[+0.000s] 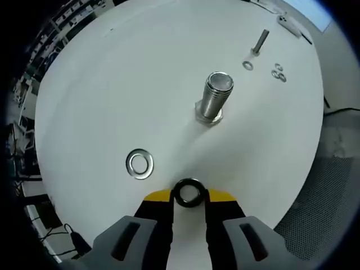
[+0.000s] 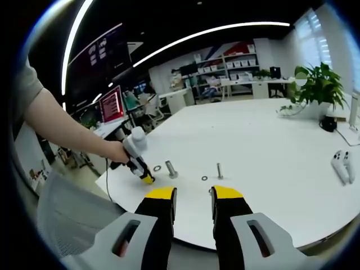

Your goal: Place the washer onto the threaded stud by aligning its center hole with the stud, sliding it down to the base, and recovering from edge contact or off-axis alignment until the washer reaches the visible bottom stop.

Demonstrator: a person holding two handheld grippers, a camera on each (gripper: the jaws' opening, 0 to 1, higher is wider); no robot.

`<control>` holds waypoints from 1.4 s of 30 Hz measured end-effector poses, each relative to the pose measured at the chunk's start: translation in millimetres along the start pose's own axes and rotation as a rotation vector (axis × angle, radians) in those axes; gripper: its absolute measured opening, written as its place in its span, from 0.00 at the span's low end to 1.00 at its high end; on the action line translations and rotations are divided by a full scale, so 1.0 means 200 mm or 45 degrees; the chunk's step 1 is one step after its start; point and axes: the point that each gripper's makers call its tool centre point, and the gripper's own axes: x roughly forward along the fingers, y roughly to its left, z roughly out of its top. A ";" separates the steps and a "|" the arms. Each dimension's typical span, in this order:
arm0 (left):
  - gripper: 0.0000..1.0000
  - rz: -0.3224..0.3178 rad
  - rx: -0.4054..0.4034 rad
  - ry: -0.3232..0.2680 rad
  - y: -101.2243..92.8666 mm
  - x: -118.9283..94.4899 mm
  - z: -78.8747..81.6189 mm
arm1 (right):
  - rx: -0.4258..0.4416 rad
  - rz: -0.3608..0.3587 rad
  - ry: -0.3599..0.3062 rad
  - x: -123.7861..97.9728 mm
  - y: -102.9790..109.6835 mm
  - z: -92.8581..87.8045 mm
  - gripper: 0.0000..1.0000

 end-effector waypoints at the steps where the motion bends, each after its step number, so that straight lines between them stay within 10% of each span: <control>1: 0.18 -0.003 0.005 0.002 0.00 0.00 0.00 | 0.000 -0.001 0.001 0.00 0.00 0.00 0.27; 28: 0.18 -0.034 0.107 -0.264 -0.04 -0.28 0.36 | -0.021 0.006 0.035 0.01 0.00 -0.02 0.27; 42: 0.19 -0.043 0.186 -0.281 -0.09 -0.30 0.48 | -0.020 0.003 0.031 0.01 0.00 -0.02 0.27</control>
